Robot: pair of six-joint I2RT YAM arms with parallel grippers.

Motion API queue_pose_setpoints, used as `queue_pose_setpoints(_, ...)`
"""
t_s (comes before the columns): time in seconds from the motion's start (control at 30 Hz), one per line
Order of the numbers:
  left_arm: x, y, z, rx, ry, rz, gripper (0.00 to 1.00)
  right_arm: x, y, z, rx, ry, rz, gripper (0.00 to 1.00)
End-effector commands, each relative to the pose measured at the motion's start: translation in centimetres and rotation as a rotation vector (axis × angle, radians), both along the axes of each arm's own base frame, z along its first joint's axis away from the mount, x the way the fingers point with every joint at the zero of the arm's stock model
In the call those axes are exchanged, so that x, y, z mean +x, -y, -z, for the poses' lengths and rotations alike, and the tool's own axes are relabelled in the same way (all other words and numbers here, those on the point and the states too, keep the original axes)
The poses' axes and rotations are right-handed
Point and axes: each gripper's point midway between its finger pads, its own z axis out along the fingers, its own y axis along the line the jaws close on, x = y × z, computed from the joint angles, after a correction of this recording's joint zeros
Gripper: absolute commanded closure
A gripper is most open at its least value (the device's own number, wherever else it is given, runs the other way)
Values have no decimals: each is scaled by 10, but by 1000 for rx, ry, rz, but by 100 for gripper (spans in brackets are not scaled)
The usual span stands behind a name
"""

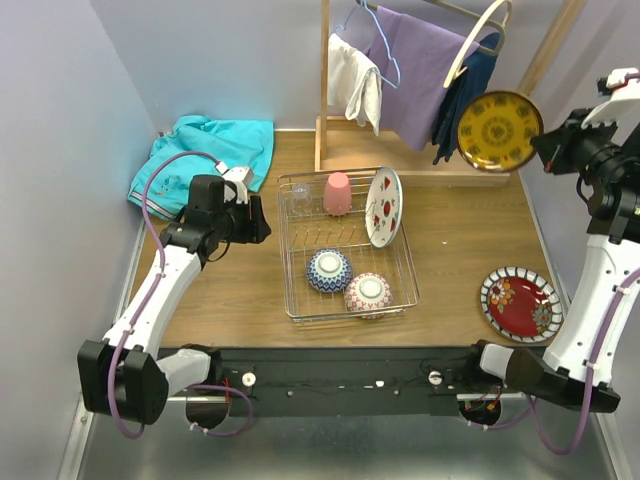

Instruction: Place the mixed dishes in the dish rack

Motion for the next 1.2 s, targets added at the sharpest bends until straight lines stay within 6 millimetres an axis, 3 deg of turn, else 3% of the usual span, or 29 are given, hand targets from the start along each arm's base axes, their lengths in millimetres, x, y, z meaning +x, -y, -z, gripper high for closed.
queue_pose_setpoints(0.0,-5,-9,-4,15,23,-22,38,50,-30,-62,142,184,-68,99)
queue_pose_setpoints(0.03,-6,-9,-5,17,25,-20,38,56,-35,-71,139,205,-77,100)
queue_pose_setpoints(0.07,-5,-11,-6,23,29,-26,38,56,-50,-96,126,265,-114,99)
queue_pose_setpoints(0.13,-3,-15,-7,26,35,-38,38,80,-57,-103,146,272,-109,99)
queue_pose_setpoints(0.17,-2,-16,-6,26,35,-42,38,75,-78,-126,152,324,-157,99)
queue_pose_setpoints(0.2,-1,-20,-6,21,34,-54,38,79,-86,-131,168,332,-159,99)
queue_pose_setpoints(0.33,1,-25,-4,-2,33,-77,38,78,-143,-137,215,338,-315,99)
queue_pose_setpoints(0.5,-7,-32,6,-16,15,-105,38,40,-206,-135,235,327,-534,99)
queue_pose_setpoints(0.63,-14,-39,16,-28,0,-129,38,29,-256,-111,211,266,-638,99)
queue_pose_setpoints(0.67,-17,-41,20,-33,-8,-137,38,19,-283,-98,200,232,-690,99)
queue_pose_setpoints(0.73,-17,-47,22,-43,-12,-163,38,26,-305,-78,142,207,-656,100)
queue_pose_setpoints(0.77,-18,-48,24,-49,-19,-171,38,11,-333,-66,126,187,-687,100)
queue_pose_setpoints(0.83,-16,-53,22,-60,-15,-196,38,22,-340,-49,61,177,-533,99)
queue_pose_setpoints(0.87,-16,-53,21,-60,-14,-196,38,10,-359,-46,56,186,-507,100)
queue_pose_setpoints(0.9,-14,-61,21,-59,-13,-223,38,21,-351,-28,12,165,-372,100)
queue_pose_setpoints(0.97,-12,-66,18,-53,2,-234,38,23,-352,-14,-3,146,-271,100)
queue_pose_setpoints(1.0,-11,-68,17,-49,7,-237,38,28,-341,-9,0,131,-186,100)
queue_pose_setpoints(1.1,-8,-72,12,-47,28,-246,38,31,-333,12,29,56,-92,99)
queue_pose_setpoints(1.17,-7,-75,11,-53,33,-262,38,30,-324,38,13,3,-24,99)
